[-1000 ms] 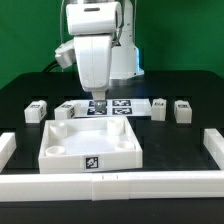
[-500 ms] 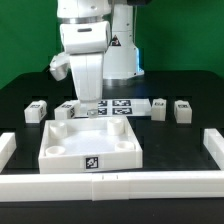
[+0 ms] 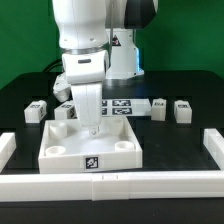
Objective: Assemble one leg
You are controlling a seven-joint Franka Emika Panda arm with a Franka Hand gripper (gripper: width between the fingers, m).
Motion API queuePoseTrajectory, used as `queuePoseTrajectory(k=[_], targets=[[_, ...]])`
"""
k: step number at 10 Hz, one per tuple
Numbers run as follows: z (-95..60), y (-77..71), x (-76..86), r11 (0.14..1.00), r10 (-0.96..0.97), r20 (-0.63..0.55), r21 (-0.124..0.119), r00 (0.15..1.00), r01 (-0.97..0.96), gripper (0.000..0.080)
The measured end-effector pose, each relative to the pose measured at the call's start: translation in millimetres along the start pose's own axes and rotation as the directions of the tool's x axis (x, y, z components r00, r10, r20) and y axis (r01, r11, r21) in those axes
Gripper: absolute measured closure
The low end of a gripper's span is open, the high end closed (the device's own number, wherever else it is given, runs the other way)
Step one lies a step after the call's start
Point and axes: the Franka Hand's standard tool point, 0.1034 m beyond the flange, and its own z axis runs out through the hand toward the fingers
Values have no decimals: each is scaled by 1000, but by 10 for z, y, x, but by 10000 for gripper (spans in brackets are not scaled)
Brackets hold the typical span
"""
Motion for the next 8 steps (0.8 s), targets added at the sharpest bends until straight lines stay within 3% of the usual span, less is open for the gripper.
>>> queuePoseTrajectory(k=[2, 3, 4, 6, 7, 8], targets=[[-38, 29, 3, 1000, 23, 2, -8, 1000, -23, 150], [-18, 14, -3, 1000, 25, 1, -4, 1000, -25, 244], [-15, 10, -4, 1000, 25, 1, -3, 1000, -25, 244], [-13, 8, -7, 1000, 26, 1, -3, 1000, -26, 563], [-12, 6, -7, 1000, 26, 1, -2, 1000, -26, 563], [-18, 16, -9, 1000, 28, 2, -6, 1000, -28, 724]])
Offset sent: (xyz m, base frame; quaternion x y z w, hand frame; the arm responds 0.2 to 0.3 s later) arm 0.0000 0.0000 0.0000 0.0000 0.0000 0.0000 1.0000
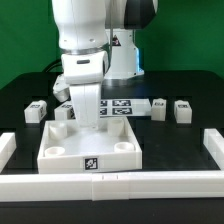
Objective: Assemble one leg
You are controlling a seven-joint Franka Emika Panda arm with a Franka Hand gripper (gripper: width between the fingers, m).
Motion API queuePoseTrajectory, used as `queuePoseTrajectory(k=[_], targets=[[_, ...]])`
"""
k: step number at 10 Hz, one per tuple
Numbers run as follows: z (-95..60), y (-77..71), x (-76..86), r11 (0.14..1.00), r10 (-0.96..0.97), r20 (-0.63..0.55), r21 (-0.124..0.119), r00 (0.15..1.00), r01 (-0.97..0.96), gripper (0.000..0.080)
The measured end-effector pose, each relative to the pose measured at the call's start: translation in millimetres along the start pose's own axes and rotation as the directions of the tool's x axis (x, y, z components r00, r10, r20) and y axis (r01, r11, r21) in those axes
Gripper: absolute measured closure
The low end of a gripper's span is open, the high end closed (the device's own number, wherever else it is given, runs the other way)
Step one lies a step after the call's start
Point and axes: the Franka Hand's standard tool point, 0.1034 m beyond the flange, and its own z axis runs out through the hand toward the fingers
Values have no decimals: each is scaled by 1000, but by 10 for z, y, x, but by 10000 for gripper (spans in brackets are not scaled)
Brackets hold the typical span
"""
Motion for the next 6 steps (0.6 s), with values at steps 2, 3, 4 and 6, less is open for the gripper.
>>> queuePoseTrajectory(k=[2, 3, 4, 6], targets=[[-3, 5, -3, 1000, 0, 0, -3, 1000, 0, 734], [-3, 5, -3, 1000, 0, 0, -3, 1000, 0, 734], [-3, 5, -3, 1000, 0, 0, -3, 1000, 0, 734], [-3, 5, -3, 1000, 0, 0, -3, 1000, 0, 734]])
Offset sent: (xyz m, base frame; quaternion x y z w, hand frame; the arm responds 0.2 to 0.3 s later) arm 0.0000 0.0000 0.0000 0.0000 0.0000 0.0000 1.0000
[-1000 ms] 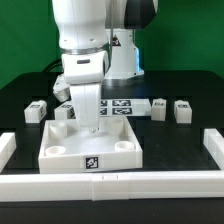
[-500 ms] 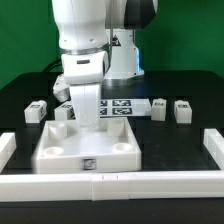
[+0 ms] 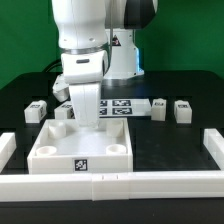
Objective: Assemble one leg
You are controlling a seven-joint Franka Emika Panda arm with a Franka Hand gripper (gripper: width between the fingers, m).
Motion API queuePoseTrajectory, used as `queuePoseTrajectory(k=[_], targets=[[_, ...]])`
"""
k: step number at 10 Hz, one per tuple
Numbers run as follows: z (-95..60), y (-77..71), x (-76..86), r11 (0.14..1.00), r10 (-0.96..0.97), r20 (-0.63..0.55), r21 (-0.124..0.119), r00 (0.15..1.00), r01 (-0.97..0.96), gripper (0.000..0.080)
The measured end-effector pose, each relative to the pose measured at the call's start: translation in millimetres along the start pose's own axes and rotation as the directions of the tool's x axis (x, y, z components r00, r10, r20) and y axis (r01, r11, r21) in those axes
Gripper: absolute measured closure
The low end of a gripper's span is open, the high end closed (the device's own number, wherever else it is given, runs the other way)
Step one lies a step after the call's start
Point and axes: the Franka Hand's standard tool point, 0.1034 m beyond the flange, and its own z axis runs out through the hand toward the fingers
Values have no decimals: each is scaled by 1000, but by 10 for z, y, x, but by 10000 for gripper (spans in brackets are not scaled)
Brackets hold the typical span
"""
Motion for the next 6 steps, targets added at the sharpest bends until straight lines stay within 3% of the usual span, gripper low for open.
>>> queuePoseTrajectory(k=[1, 6], targets=[[3, 13, 20, 1000, 2, -1, 0, 1000, -2, 734], [17, 217, 486, 1000, 23, -6, -12, 1000, -23, 734]])
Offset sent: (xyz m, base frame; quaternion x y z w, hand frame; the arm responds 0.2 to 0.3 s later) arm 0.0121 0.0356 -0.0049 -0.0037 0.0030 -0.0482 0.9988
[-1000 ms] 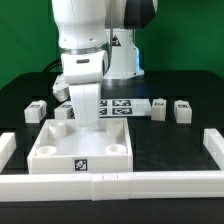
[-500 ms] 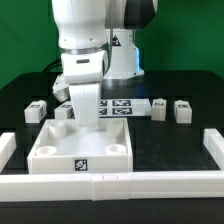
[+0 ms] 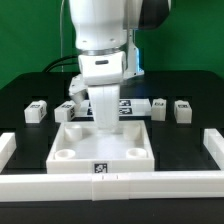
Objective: Assemble one leg
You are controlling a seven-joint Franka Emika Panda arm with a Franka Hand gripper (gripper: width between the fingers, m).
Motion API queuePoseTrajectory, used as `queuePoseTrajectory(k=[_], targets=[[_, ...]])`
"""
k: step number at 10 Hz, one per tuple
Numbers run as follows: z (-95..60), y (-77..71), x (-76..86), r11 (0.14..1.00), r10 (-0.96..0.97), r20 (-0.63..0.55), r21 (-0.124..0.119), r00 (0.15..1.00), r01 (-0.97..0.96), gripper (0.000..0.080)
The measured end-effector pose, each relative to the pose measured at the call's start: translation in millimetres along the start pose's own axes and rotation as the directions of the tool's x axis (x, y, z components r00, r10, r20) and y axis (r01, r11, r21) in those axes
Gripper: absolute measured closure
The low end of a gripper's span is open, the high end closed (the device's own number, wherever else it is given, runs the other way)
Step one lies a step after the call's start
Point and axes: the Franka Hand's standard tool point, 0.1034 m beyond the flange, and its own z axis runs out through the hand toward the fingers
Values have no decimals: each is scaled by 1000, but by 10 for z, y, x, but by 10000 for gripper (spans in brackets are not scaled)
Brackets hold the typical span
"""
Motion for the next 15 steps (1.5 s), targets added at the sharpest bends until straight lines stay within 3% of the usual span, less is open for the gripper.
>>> queuePoseTrajectory(k=[3, 6, 9, 14, 15], targets=[[19, 160, 478, 999, 39, -21, -17, 999, -40, 734], [32, 219, 759, 997, 78, -26, -18, 997, -78, 734], [40, 227, 909, 999, 50, -30, -12, 998, -50, 734], [37, 233, 888, 999, 45, -31, -18, 999, -45, 734], [38, 234, 884, 999, 46, -31, -17, 998, -46, 623]])
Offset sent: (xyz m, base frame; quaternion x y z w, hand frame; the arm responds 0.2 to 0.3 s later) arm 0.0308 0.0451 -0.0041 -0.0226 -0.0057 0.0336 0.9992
